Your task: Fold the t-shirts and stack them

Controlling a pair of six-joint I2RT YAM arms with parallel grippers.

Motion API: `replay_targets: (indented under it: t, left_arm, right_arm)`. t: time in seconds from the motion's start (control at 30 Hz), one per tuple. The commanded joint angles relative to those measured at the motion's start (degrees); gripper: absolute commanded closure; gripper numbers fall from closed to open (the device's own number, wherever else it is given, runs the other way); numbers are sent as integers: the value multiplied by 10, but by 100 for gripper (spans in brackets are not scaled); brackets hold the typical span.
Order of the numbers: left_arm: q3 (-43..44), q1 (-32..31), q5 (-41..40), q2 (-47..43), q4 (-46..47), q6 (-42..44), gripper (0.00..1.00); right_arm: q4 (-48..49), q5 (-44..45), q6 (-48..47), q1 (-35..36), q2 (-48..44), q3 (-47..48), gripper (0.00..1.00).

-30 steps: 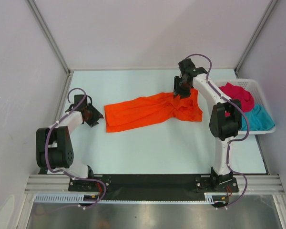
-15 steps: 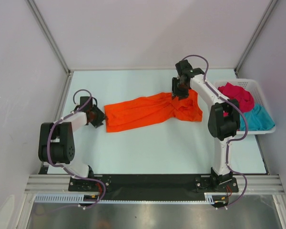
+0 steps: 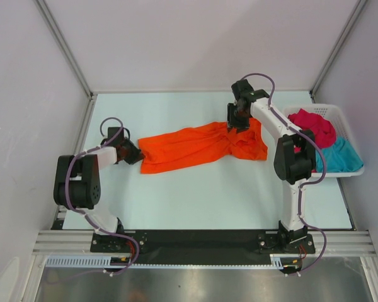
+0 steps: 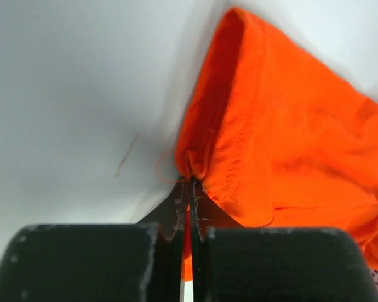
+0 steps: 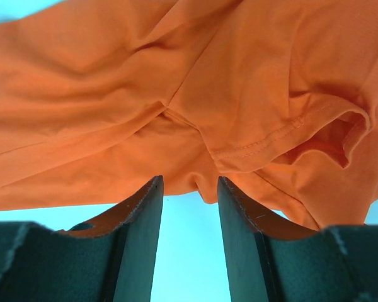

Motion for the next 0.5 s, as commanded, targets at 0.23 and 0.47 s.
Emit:
replay_targets:
  t: [0.23,0.47]
  left_arm:
    - [-58,-44,97,-83,-16,-26,100]
    - [-159,-69,96,-252,-65,-26,100]
  right_arm:
    - [-6,-2,-16,-12,-4,36,54]
    - [-14,-21,-15,-24,19,56,53]
